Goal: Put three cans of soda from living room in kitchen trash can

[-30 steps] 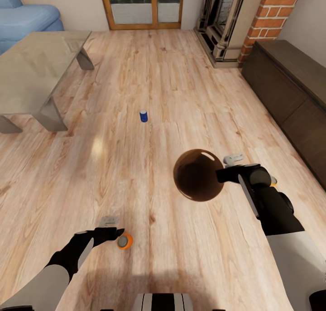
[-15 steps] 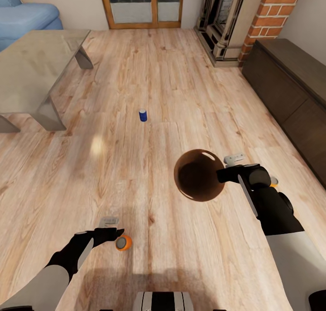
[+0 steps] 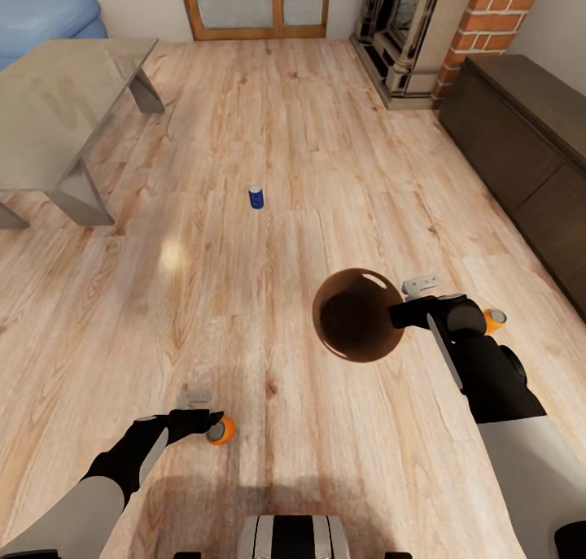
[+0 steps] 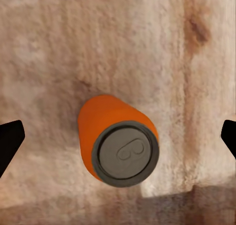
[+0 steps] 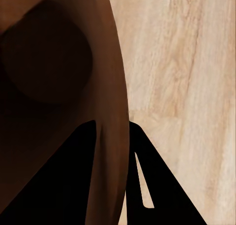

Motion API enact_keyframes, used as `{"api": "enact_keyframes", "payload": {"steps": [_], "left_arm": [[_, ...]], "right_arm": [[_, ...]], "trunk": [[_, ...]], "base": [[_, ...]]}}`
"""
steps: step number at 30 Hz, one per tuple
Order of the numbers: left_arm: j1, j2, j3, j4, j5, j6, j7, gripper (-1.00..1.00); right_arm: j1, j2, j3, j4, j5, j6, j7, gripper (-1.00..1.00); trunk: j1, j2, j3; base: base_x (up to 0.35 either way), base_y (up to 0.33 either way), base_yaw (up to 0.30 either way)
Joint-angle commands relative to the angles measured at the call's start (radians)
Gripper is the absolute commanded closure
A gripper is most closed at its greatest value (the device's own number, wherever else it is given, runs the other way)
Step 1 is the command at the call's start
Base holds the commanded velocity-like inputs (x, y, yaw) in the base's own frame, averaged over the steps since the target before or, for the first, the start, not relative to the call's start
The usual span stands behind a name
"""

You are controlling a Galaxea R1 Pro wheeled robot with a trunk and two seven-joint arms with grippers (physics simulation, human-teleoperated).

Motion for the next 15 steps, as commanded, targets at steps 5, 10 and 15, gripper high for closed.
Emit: {"api": "enact_keyframes", "payload": {"steps": [5,10,15], "left_arm": [[0.0,0.0,0.0,0.0,0.0,0.0,0.0,-1.0],[0.0,0.0,0.0,0.0,0.0,-0.001,0.0,-1.0],[0.001,0.0,0.0,0.0,0.0,-0.001,0.0,-1.0]], "right_arm": [[0.0,0.0,0.003,-0.001,-0.012,0.001,0.003,1.0],[0.0,0.001,0.004,-0.001,-0.012,0.001,0.003,1.0],[0.0,0.001,0.004,-0.001,-0.012,0.001,0.003,1.0]], "trunk": [[0.019,-0.035,-0.023],[0.038,-0.07,-0.047],[0.038,-0.07,-0.055]], "base": [[0.0,0.0,0.0],[0.0,0.0,0.0],[0.0,0.0,0.0]]}}
